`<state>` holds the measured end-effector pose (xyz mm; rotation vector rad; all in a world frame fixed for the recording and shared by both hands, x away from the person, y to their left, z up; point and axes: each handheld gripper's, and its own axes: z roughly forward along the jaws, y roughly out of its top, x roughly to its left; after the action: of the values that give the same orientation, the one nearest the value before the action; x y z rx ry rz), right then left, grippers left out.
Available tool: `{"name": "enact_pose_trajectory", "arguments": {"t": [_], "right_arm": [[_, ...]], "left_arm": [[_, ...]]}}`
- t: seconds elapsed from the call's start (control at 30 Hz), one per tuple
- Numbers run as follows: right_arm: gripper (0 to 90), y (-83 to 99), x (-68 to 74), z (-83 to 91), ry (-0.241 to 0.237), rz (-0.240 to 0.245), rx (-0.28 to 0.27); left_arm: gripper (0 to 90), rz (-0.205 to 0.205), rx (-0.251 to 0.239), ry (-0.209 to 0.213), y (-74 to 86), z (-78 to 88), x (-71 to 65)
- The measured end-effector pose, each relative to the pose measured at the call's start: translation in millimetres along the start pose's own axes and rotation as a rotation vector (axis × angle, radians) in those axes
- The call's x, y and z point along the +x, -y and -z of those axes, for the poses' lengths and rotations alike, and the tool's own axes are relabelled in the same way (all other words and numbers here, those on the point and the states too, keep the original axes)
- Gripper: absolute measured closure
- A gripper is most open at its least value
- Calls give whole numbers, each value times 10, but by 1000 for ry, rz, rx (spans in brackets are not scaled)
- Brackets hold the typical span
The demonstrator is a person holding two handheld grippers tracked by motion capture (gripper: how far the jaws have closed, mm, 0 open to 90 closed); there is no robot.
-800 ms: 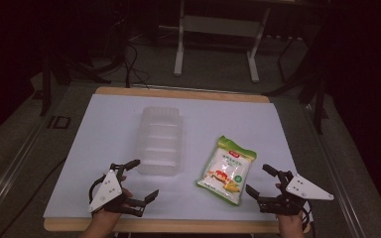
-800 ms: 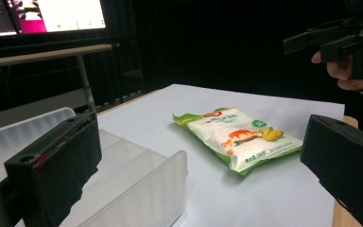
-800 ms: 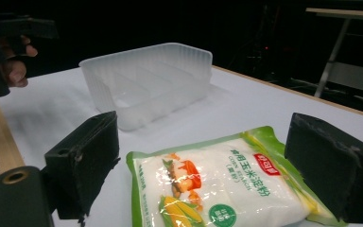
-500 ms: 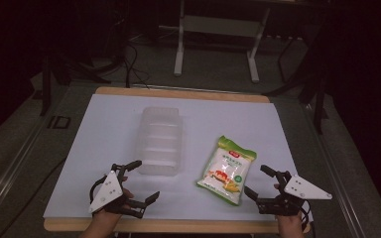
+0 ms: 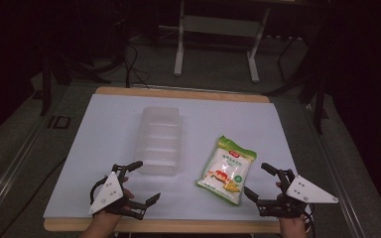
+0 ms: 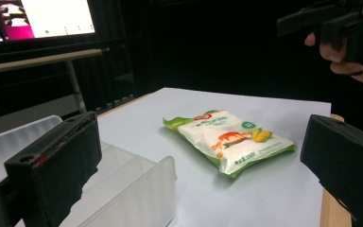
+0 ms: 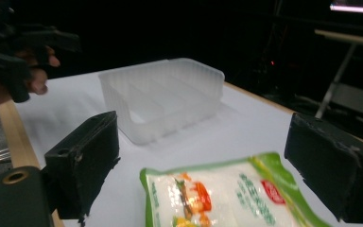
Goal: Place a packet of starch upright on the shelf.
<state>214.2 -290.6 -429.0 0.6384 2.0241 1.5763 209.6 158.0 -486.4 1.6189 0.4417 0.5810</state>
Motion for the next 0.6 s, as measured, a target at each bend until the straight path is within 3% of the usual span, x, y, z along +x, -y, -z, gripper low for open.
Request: {"name": "enact_pose_trajectory", "arguments": {"t": [0.13, 0.27, 0.6], "right_arm": [[106, -166, 29, 35, -4, 20, -39], [101, -336, 34, 46, -10, 58, -35], [92, -637, -137, -39, 15, 90, -39]], "left_arm": [[0, -4, 0, 2, -3, -4, -11], [0, -7, -8, 4, -10, -4, -21], [0, -6, -15, -4, -15, 7, -18]]}}
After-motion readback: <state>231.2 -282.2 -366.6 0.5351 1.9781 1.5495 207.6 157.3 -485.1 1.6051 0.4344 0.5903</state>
